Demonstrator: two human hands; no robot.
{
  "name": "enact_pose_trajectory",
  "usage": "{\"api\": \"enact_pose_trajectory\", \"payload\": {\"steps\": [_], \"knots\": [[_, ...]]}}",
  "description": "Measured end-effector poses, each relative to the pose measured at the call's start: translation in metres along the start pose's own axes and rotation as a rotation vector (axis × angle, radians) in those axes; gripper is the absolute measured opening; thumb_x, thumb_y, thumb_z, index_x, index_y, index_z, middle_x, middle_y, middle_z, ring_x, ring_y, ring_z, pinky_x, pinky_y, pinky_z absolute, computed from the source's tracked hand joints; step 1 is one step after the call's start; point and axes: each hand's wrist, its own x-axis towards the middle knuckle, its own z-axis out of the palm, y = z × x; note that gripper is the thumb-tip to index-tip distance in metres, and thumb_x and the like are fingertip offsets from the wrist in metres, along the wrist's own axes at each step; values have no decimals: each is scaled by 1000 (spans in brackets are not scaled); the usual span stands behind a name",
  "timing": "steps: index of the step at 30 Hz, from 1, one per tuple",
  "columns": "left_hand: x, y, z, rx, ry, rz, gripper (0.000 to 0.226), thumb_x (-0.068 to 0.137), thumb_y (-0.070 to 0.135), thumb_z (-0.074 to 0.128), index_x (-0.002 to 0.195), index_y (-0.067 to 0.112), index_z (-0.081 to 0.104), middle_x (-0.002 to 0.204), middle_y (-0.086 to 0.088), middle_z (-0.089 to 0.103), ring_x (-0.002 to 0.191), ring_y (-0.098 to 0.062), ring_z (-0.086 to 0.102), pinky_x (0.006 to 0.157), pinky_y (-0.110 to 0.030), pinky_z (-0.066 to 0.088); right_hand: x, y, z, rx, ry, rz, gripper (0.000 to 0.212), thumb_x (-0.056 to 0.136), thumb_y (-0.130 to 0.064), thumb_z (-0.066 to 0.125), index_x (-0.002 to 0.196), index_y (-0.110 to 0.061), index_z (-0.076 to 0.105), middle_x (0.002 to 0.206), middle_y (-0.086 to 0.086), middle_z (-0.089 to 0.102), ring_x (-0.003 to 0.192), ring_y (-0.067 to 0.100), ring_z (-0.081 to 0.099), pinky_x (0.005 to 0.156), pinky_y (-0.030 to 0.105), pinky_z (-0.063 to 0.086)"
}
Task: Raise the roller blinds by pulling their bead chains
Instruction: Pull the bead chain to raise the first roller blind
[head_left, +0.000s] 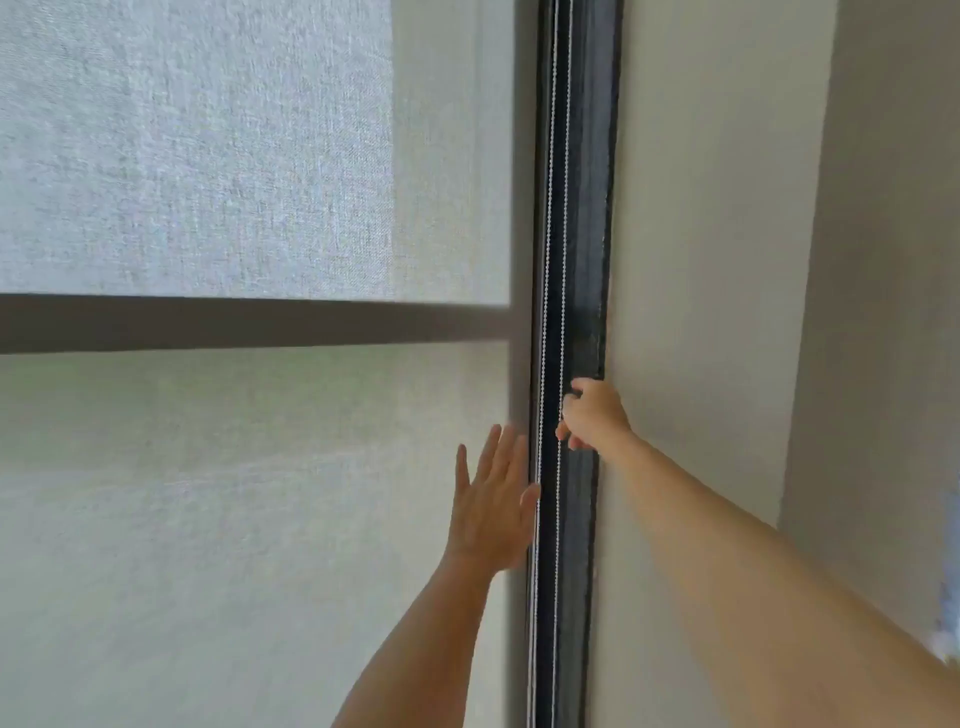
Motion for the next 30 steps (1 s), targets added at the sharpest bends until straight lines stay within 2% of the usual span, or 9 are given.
{"api": "enact_pose_trajectory", "payload": {"steps": [2,5,8,10,14,19,23,27,30], "knots": [[13,13,21,-36,-30,-10,57,99,40,19,150,20,4,161,0,0,147,-17,-9,119,-55,4,14,2,10,74,-62,25,44,97,-18,37,141,-14,37,87,20,73,41,16,53,32,20,35],[35,26,48,-129,-8,-51,59,98,38,27,150,24,2,161,4,-1,147,-16,-3,117,-48,2,35,2,21,140,-59,2,37,98,-19,39,133,-11,48,106,20,69,50,14,53,36,22,36],[55,26,65,-167,36,-157,59,96,37,32,149,18,14,159,-1,17,146,-19,14,118,-48,15,49,-1,29,243,-60,-24,28,99,-18,40,119,-7,55,81,16,66,41,11,50,35,20,35],[64,29,72,-226,60,-234,54,95,35,36,145,17,24,150,-3,37,138,-21,32,112,-44,30,56,-3,34,290,-62,-19,24,99,-19,39,111,-7,56,77,15,64,40,10,49,34,20,35],[80,32,82,-365,101,-394,32,96,30,36,127,22,44,127,1,56,119,-20,48,96,-41,38,62,-6,37,296,56,-117,21,95,-18,51,98,-3,65,90,15,68,75,22,60,63,31,50],[85,27,77,-418,166,-514,31,95,39,31,98,18,54,95,-1,61,92,-24,57,82,-43,46,50,-1,36,214,255,-253,22,90,-28,62,81,-9,68,73,1,66,66,17,61,50,21,38],[78,22,71,-482,215,-497,23,94,39,45,107,21,52,103,0,62,93,-22,61,82,-46,53,35,8,26,151,294,-346,24,90,-29,60,73,-12,64,65,-2,61,59,14,55,48,22,38],[66,27,65,-437,296,-446,62,82,53,57,131,22,35,130,-2,47,117,-19,47,95,-39,44,24,15,19,54,263,-394,27,90,-27,59,66,-15,58,56,-5,54,52,11,51,46,22,33],[60,30,56,-562,324,-403,57,83,36,58,132,24,32,133,0,39,121,-20,43,101,-44,42,17,28,15,49,234,-364,27,90,-26,60,68,-10,58,56,-1,54,53,16,52,50,26,37]]}}
